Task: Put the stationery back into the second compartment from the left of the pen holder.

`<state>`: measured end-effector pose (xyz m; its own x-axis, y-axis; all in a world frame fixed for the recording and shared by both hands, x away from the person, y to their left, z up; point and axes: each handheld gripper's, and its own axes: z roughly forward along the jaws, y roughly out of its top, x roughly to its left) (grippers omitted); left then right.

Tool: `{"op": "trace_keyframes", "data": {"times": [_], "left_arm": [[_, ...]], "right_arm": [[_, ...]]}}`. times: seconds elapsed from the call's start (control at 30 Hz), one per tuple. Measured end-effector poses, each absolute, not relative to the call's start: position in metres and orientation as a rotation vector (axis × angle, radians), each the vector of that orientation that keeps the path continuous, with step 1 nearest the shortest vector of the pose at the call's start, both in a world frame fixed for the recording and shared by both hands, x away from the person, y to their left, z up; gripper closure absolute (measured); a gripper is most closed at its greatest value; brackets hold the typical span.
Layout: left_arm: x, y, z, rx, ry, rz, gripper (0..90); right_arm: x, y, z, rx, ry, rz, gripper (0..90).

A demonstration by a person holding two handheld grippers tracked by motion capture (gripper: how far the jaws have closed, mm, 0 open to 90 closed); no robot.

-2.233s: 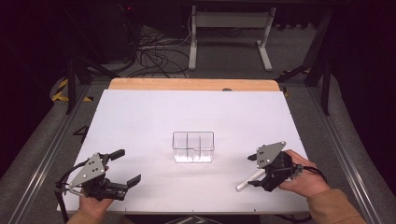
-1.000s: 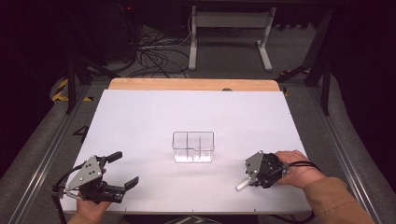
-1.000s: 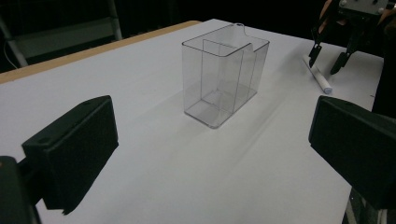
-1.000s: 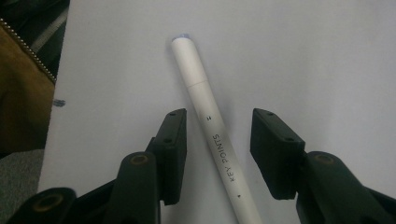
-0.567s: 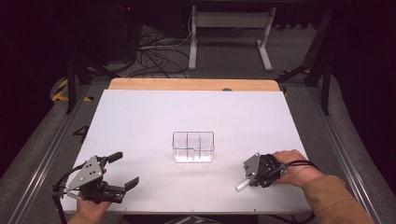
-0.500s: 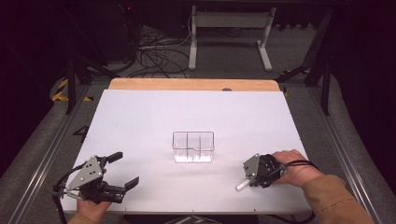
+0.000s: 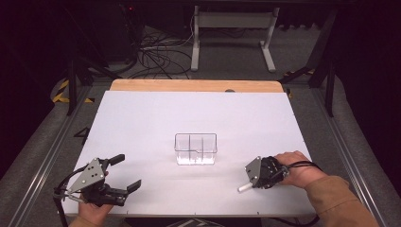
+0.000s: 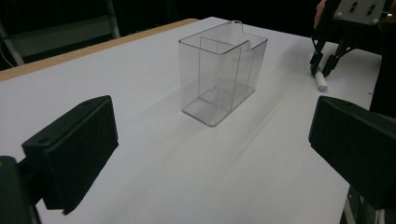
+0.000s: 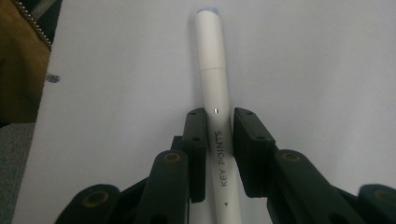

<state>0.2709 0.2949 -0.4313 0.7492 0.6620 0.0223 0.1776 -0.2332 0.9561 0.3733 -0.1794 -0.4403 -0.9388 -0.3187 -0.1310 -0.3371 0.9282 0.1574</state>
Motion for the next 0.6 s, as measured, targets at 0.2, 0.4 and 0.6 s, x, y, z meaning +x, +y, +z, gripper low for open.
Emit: {"op": "trace_keyframes", "data": {"times": [0.2, 0.4, 0.6], "left_arm": [[0.271, 0.295, -0.431, 1.783, 0.659, 0.516, 2.1], [0.271, 0.295, -0.432, 1.781, 0.662, 0.512, 2.2], [0.271, 0.295, -0.432, 1.781, 0.663, 0.512, 2.2]], "right_arm": [[0.372, -0.179, -0.440, -0.527, 2.979, 0.265, 78.5], [0.371, -0.179, -0.439, -0.535, 2.962, 0.268, 78.7], [0.369, -0.180, -0.427, -0.516, 2.920, 0.354, 78.9]]}}
